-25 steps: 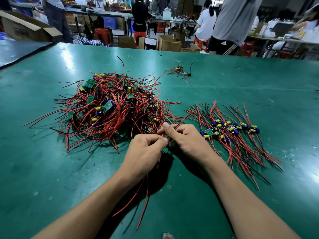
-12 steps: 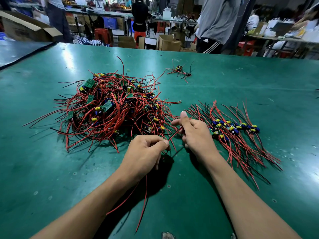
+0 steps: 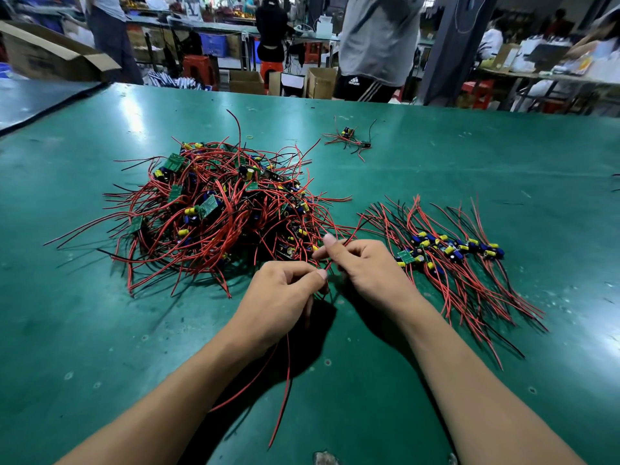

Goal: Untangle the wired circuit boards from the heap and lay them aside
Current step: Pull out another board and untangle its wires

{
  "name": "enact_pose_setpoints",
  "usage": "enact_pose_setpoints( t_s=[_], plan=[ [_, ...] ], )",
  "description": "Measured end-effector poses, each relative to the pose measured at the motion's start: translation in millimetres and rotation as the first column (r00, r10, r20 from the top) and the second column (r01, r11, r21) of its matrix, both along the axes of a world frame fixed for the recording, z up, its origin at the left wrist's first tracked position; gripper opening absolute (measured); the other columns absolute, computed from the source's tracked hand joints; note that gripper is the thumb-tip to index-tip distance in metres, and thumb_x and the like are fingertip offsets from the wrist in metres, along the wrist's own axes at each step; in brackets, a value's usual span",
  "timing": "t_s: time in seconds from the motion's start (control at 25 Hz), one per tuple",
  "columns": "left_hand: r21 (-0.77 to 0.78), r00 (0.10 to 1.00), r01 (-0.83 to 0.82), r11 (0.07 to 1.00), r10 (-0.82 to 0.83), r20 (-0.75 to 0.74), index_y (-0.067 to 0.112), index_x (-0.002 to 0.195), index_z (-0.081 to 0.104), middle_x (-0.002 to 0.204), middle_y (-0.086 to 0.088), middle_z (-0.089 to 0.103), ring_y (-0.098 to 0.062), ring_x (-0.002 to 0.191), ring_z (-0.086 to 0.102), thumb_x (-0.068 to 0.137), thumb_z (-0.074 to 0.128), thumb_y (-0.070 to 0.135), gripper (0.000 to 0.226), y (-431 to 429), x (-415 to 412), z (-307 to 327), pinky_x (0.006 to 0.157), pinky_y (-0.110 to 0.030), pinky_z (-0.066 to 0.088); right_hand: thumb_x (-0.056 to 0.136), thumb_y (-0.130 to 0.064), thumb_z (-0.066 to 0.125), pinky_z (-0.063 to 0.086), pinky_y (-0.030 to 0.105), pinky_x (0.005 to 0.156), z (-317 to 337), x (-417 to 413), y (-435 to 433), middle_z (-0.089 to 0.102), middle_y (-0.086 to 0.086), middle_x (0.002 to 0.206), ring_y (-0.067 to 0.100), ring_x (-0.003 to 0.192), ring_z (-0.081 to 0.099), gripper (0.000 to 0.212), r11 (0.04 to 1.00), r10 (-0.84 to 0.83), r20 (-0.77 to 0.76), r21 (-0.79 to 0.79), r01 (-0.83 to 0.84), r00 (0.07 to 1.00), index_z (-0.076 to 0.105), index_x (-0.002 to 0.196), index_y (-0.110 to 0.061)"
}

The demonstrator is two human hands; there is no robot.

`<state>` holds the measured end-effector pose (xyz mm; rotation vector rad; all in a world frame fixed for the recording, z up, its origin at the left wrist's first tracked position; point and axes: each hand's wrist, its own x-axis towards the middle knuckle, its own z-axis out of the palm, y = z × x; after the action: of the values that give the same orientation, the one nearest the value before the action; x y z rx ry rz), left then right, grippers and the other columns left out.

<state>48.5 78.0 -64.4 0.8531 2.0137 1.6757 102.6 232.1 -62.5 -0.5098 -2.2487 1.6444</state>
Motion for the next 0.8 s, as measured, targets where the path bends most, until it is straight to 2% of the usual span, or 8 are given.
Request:
enact_pose_setpoints(
  t_s=[0.12,0.28,0.36,0.44,0.52,0.6,0.72,0.8],
  plan=[
    [-0.028,0.999,0.041,0.999,-0.041,-0.005,0.007,0.069,0.067,0.043,-0.004,0.050,-0.016,0.037,0.045,0.095,0.059,0.019,0.030,0,2,2,0.050,-0.026,0.037,0.102,-0.040,0.055,0.027,0.010,0.043,-2,-1,12,0.044,-0.020,0.036,-0.002,0.037,0.043,0.040,0.977,-0.169,-0.090,0.112,0.179,0.981,0.079,0.089,-0.011],
    [-0.028,0.998,0.066,0.997,-0.066,-0.022,0.004,0.071,0.067,0.042,-0.005,0.050,-0.014,0.037,0.046,0.096,0.058,0.019,0.030,0,3,4,0.050,-0.025,0.036,0.101,-0.045,0.056,0.022,0.022,0.045,-6,-4,16,0.030,-0.013,0.037,0.006,0.038,0.027,0.040,0.941,-0.298,-0.179,0.111,0.320,0.938,0.078,0.081,-0.017],
    [-0.020,0.997,0.070,0.997,-0.070,-0.019,0.004,0.071,0.067,0.043,-0.006,0.050,-0.015,0.038,0.046,0.096,0.058,0.019,0.030,-1,3,4,0.051,-0.025,0.037,0.100,-0.048,0.056,0.022,0.027,0.049,-6,-7,14,0.029,-0.007,0.046,0.012,0.043,0.025,0.043,0.946,-0.324,-0.176,-0.028,0.324,0.930,0.077,0.076,-0.018],
    [-0.015,0.997,0.075,0.997,-0.075,-0.018,0.005,0.072,0.067,0.044,-0.006,0.050,-0.016,0.039,0.046,0.096,0.059,0.020,0.030,-2,3,4,0.050,-0.026,0.037,0.101,-0.050,0.052,0.022,0.022,0.041,-2,-9,10,0.033,-0.005,0.051,0.009,0.040,0.026,0.052,0.918,-0.322,-0.122,-0.282,0.279,0.939,0.074,0.067,-0.018],
    [-0.010,0.997,0.082,0.997,-0.082,-0.009,0.005,0.072,0.068,0.044,-0.006,0.049,-0.017,0.039,0.046,0.096,0.059,0.020,0.030,-3,2,3,0.050,-0.025,0.037,0.102,-0.051,0.048,0.019,0.016,0.032,4,-8,12,0.035,-0.005,0.054,0.005,0.036,0.023,0.058,0.803,-0.265,-0.068,-0.568,0.182,0.962,0.066,0.059,-0.016],
    [-0.005,0.996,0.092,0.996,-0.092,0.005,0.005,0.072,0.067,0.043,-0.006,0.049,-0.018,0.039,0.045,0.096,0.059,0.019,0.029,-3,2,3,0.051,-0.027,0.037,0.102,-0.049,0.047,0.018,0.016,0.028,9,-5,17,0.031,-0.002,0.058,0.004,0.033,0.020,0.057,0.660,-0.165,-0.061,-0.749,0.064,0.984,0.058,0.057,-0.016],
    [-0.009,0.995,0.103,0.995,-0.103,0.015,0.007,0.070,0.067,0.044,-0.008,0.049,-0.020,0.040,0.045,0.096,0.059,0.018,0.029,-3,2,3,0.053,-0.029,0.036,0.101,-0.043,0.049,0.018,0.016,0.025,13,0,22,0.030,-0.003,0.064,0.003,0.031,0.020,0.055,0.525,-0.060,-0.071,-0.851,-0.029,0.996,0.054,0.053,-0.018],
    [-0.010,0.996,0.091,0.996,-0.091,0.008,0.008,0.070,0.068,0.044,-0.008,0.050,-0.020,0.040,0.046,0.096,0.060,0.019,0.030,-3,2,3,0.055,-0.029,0.037,0.098,-0.047,0.052,0.017,0.015,0.026,14,0,19,0.031,-0.004,0.061,0.002,0.033,0.020,0.050,0.547,-0.080,-0.051,-0.837,0.001,0.995,0.060,0.060,-0.016]
  ],
)
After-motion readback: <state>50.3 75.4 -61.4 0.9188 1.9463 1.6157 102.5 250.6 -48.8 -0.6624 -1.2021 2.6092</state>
